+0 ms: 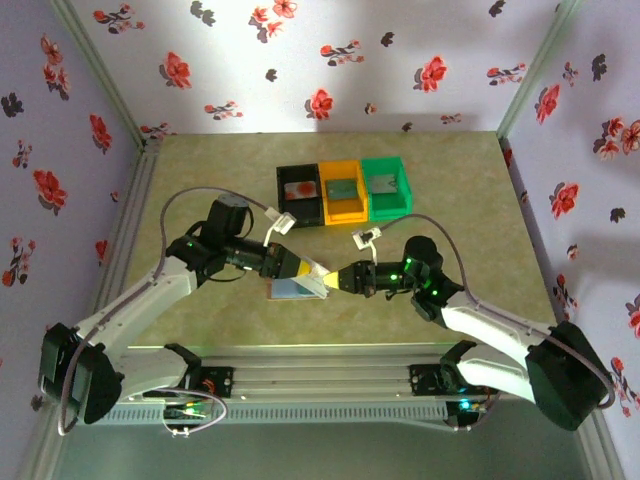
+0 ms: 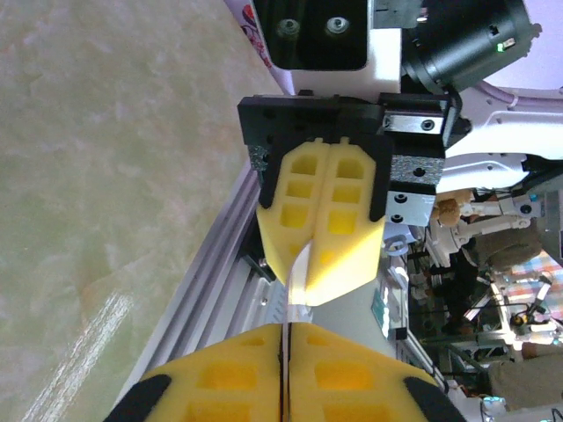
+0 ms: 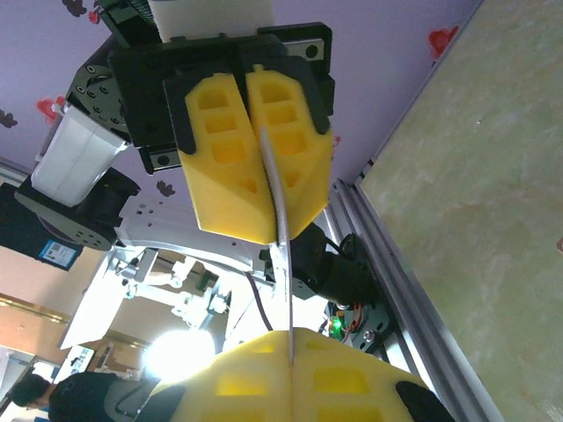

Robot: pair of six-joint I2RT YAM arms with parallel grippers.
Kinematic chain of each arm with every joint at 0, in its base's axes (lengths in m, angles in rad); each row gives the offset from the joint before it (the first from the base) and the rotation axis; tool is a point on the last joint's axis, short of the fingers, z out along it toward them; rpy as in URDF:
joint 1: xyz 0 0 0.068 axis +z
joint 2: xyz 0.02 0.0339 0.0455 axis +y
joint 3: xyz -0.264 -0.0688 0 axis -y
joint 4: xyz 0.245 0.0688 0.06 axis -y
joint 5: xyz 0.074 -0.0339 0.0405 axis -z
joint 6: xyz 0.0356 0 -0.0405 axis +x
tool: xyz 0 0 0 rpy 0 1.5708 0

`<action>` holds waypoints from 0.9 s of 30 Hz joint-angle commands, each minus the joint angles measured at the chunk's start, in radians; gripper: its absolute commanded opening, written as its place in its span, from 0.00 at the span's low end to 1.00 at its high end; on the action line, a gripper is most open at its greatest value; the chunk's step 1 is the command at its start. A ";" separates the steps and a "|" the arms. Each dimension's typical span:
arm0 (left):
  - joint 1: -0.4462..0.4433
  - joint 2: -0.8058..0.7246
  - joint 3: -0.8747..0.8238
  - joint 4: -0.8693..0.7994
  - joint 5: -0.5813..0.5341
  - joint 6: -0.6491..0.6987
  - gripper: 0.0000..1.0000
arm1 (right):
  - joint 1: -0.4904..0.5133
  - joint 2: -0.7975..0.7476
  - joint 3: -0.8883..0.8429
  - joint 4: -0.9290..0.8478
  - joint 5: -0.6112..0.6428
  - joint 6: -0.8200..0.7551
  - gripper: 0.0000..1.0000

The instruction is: Take the credit cards out of the card holder

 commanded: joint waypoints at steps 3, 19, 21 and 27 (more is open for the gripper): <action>-0.004 -0.022 0.011 -0.003 0.026 0.010 0.00 | 0.008 -0.007 0.031 0.020 -0.018 -0.022 0.00; 0.021 -0.056 -0.133 0.514 -0.098 -0.374 0.00 | 0.019 -0.097 -0.064 0.106 0.134 -0.058 0.61; 0.015 -0.047 -0.155 0.596 -0.104 -0.430 0.00 | 0.036 -0.092 -0.070 0.140 0.153 -0.055 0.60; -0.008 -0.034 -0.183 0.681 -0.111 -0.488 0.00 | 0.055 -0.056 -0.067 0.204 0.184 -0.054 0.48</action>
